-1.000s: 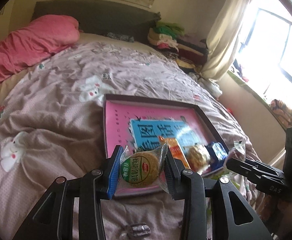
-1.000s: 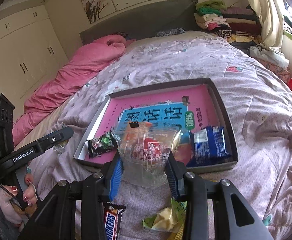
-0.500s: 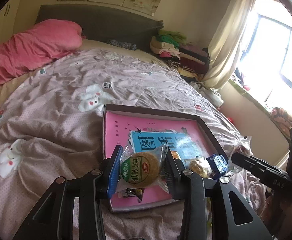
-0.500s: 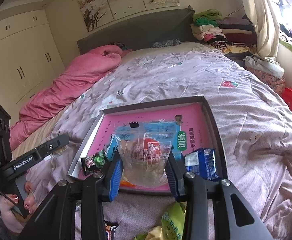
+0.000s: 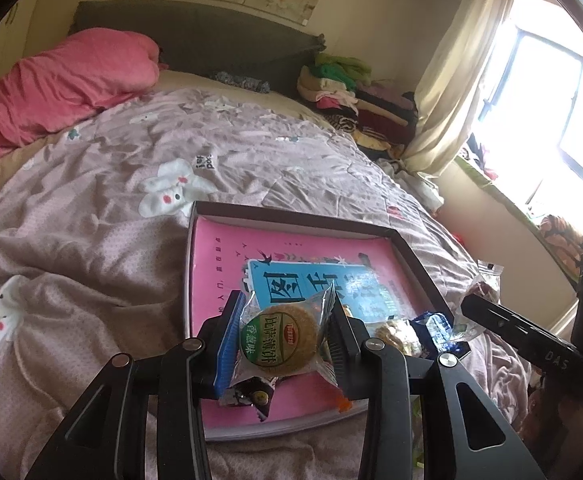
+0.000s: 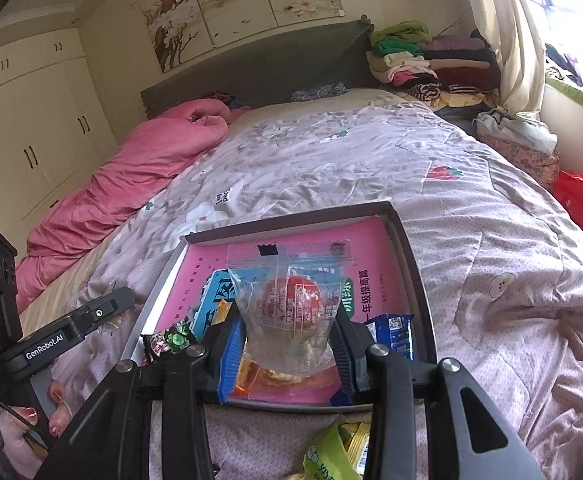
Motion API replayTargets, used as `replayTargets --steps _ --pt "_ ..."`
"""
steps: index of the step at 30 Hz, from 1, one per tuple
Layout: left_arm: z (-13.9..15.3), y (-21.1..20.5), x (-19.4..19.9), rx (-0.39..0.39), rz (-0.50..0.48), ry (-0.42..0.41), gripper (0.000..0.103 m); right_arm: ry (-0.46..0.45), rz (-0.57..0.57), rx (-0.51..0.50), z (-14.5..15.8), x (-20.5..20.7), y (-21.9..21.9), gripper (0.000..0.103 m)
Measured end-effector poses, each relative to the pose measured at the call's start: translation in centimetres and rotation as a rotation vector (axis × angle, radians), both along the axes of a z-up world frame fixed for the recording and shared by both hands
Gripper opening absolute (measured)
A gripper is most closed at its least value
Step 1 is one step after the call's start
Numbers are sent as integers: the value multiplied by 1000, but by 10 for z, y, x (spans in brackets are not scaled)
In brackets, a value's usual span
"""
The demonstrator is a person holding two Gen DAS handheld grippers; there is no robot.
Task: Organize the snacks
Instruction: 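Carry the clear bag with the right tool while the left tool carries the cookie packet over the tray, then lower and open the right tool over the tray while the left tool releases the cookie packet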
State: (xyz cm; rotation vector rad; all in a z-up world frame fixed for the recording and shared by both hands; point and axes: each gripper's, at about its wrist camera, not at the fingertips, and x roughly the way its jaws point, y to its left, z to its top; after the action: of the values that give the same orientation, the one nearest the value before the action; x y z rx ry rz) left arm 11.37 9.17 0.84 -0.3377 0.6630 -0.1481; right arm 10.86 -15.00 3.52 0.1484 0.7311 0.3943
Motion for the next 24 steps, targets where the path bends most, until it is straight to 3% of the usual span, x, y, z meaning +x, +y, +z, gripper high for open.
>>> replayTargets --steps 24 --pt "-19 -33 17 99 -99 69 40 9 -45 -7 -5 7 -11 40"
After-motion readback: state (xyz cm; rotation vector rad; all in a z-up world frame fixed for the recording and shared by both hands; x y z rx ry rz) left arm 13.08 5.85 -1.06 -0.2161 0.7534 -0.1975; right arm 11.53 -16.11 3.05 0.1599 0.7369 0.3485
